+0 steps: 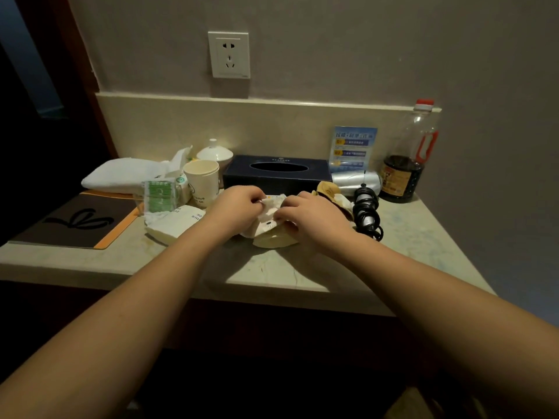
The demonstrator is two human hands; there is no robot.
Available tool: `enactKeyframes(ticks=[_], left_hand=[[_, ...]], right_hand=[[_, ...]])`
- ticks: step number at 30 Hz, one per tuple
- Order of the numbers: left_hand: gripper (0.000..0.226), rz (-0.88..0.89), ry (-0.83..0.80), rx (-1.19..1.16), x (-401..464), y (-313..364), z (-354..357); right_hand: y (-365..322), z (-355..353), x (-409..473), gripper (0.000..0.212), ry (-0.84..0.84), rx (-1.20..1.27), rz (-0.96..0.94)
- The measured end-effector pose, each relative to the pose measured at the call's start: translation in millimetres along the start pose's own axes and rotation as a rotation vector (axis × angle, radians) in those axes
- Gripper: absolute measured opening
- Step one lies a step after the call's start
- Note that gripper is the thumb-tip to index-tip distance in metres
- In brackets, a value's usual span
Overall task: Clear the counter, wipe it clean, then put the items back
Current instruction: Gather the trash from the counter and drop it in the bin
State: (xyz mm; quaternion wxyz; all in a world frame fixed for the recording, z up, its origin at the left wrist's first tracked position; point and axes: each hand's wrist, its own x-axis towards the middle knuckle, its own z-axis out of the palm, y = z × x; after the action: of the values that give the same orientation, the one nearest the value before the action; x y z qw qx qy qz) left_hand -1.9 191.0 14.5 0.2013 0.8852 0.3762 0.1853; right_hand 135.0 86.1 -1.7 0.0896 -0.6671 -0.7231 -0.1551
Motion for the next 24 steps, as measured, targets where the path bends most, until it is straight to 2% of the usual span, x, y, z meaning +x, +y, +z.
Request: enactKeyframes(ticks=[4, 6, 9, 13, 15, 18, 22, 24], left_hand=[[0.016, -0.043, 0.201, -0.423, -12.6, -3.0, -23.1], [0.015, -0.083, 0.252, -0.672, -19.7, -4.7, -29.3], [0.019, -0.146, 0.257, -0.907, -27.5, -1.4, -27.1], [0.026, -0.252, 0.236, -1.131, -34.9, 4.9, -14.8], [0.029, -0.305, 0.238, -1.164, -38.5, 4.4, -9.5], [0.023, -0.303, 0.237, -1.057, -43.5, 4.1, -2.0], [0.019, -0.208, 0.23, -0.818, -45.8, 5.7, 7.7], [0.023, -0.187, 0.146, -0.804, -45.5, 2.6, 7.0]], right_hand=[[7.3, -15.0, -6.8, 0.028, 0.162, 0.075, 0.098], [6.7, -25.6, -12.1, 0.025, 0.219, 0.182, 0.197], [-1.2, -40.5, -20.5, 0.016, 0.325, 0.526, 0.384], [-15.8, -38.7, -25.7, 0.011, 0.345, 1.042, 0.595], [-19.9, -32.9, -24.9, 0.013, 0.353, 1.144, 0.671], [-24.2, -27.8, -21.2, 0.014, 0.322, 1.282, 0.729], [-30.6, -22.7, -18.6, 0.013, 0.271, 1.297, 0.718], [-30.9, -19.0, -19.3, 0.013, 0.263, 1.307, 0.744]])
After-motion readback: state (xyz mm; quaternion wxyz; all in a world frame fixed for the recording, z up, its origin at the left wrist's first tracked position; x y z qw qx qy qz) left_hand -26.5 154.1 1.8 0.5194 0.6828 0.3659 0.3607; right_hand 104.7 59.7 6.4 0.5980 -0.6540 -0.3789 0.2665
